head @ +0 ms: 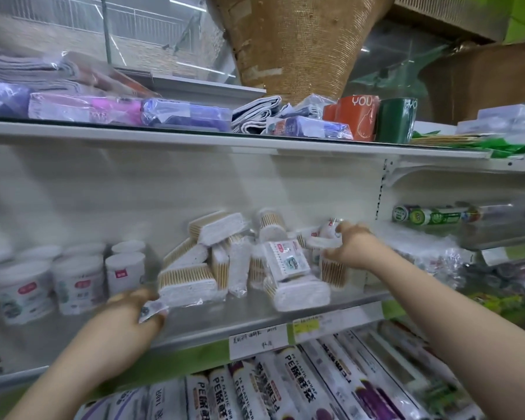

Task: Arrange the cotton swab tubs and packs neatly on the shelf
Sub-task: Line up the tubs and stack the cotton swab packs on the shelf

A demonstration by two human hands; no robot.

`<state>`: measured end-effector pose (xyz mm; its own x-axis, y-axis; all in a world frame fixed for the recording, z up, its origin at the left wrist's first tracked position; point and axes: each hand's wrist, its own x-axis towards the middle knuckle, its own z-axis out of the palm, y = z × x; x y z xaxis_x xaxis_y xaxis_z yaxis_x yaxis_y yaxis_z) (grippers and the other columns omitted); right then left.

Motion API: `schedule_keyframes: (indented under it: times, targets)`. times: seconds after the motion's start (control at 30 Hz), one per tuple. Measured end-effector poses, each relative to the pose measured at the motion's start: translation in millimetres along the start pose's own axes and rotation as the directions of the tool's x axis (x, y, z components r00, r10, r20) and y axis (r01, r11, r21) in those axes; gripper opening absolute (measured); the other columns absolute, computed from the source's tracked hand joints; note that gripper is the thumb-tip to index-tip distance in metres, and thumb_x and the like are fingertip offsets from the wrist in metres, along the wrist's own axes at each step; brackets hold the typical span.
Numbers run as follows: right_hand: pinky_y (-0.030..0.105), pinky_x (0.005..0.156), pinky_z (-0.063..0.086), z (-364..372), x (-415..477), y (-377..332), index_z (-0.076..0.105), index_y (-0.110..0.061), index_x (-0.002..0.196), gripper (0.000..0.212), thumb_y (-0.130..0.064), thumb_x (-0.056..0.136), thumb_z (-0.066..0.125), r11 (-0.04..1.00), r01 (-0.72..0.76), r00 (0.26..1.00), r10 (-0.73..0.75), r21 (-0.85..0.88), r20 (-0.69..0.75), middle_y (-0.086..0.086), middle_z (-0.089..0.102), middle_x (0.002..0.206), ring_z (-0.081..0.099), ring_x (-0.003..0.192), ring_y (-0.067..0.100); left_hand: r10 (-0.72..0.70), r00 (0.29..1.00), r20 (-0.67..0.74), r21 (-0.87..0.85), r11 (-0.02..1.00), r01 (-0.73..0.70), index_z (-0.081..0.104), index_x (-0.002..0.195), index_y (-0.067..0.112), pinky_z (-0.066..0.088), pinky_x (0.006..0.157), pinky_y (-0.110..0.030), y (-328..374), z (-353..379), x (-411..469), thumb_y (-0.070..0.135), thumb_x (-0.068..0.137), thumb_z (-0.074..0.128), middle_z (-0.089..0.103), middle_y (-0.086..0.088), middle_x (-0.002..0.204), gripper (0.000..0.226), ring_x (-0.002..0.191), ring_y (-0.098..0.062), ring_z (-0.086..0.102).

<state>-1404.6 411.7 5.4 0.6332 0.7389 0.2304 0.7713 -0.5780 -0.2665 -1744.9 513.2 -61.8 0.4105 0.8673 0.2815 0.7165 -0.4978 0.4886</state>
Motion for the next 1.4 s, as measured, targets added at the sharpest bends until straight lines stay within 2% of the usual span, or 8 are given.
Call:
schedule_keyframes:
  times: [0.23,0.37,0.67,0.8,1.07,1.2,1.3,1.4]
  targets:
    - [0.013,0.041,0.037,26.9,-0.9,13.4,0.045,-0.007,0.126,0.054,-0.031,0.084,0.067,0.97,-0.072,0.994,0.05,0.233,0.101,0.005,0.052,0.104,0.054,0.071,0.012,-0.074,0.997,-0.032,-0.081,0.994,0.071,0.053,0.128,0.029,0.041,0.089,-0.029,12.1,6.3,-5.8,0.04,0.09,0.053,0.056,-0.003,0.133,0.039,0.118,-0.022,0.053]
    - [0.022,0.052,0.042,23.9,1.0,10.8,0.037,-0.009,0.139,0.07,-0.037,0.082,0.068,0.956,-0.048,0.998,0.037,0.288,0.043,0.013,0.055,0.127,0.058,0.085,0.022,-0.095,0.995,-0.029,-0.112,0.99,0.091,0.054,0.127,0.028,0.038,0.087,-0.028,14.8,2.5,-6.3,0.037,0.091,0.052,0.057,-0.003,0.133,0.037,0.119,-0.022,0.052]
    - [0.04,0.092,0.048,-34.9,-22.2,-43.6,0.047,-0.016,0.124,0.062,-0.035,0.072,0.077,0.866,0.22,0.958,-0.106,0.449,-0.266,0.015,0.056,0.12,0.057,0.106,0.029,0.016,1.0,-0.013,-0.116,0.993,-0.017,0.05,0.126,0.035,0.04,0.092,-0.029,18.5,-11.7,-9.9,0.046,0.089,0.051,0.049,0.006,0.138,0.038,0.109,-0.011,0.051]
    - [0.024,0.069,0.052,-36.3,-60.1,-98.6,0.051,-0.02,0.122,0.059,-0.028,0.072,0.079,0.726,0.328,0.945,-0.266,0.605,-0.192,0.004,0.059,0.108,0.062,0.087,0.016,0.14,0.987,-0.076,-0.252,0.955,-0.155,0.048,0.125,0.039,0.038,0.094,-0.024,20.6,-24.2,-12.2,0.048,0.085,0.057,0.049,0.017,0.135,0.042,0.116,-0.001,0.046]
    - [0.033,0.077,0.058,-4.8,-98.2,-182.9,0.056,-0.009,0.116,0.052,-0.004,0.067,0.073,0.186,0.024,0.784,-0.614,0.982,0.097,0.013,0.07,0.101,0.07,0.092,0.024,0.135,0.987,-0.083,-0.695,0.702,-0.155,0.048,0.117,0.047,0.054,0.089,-0.033,13.8,-50.3,-23.6,0.054,0.059,0.075,0.066,0.023,0.107,0.064,0.098,0.002,0.064]
    - [0.03,0.077,0.057,13.0,-98.7,-198.8,0.057,-0.008,0.118,0.059,0.003,0.064,0.076,0.086,-0.049,0.68,-0.727,0.995,0.096,0.013,0.07,0.103,0.068,0.098,0.026,0.047,0.994,-0.097,-0.799,0.591,-0.107,0.054,0.113,0.039,0.054,0.073,-0.016,-6.7,-60.3,-30.1,0.028,0.074,0.077,0.069,0.012,0.106,0.046,0.091,0.002,0.067]
    - [0.032,0.078,0.056,28.8,-95.6,-210.7,0.059,-0.007,0.118,0.075,-0.012,0.05,0.09,0.009,-0.16,0.616,-0.78,0.987,0.107,0.018,0.068,0.11,0.066,0.101,0.03,0.031,0.997,-0.072,-0.867,0.492,-0.078,0.059,0.115,0.032,0.056,0.082,-0.028,-24.3,-65.2,-33.5,0.02,0.073,0.078,0.071,0.006,0.109,0.048,0.097,-0.008,0.068]
    - [0.034,0.079,0.058,45.7,-99.6,-226.4,0.062,-0.009,0.119,0.076,-0.02,0.049,0.09,-0.02,-0.203,0.643,-0.757,0.979,0.117,0.021,0.067,0.112,0.067,0.098,0.03,-0.097,0.96,-0.262,-0.796,0.585,-0.158,0.062,0.109,0.027,0.055,0.079,-0.021,-35.2,-60.1,-33.8,0.016,0.064,0.084,0.072,0.008,0.101,0.051,0.09,-0.001,0.068]
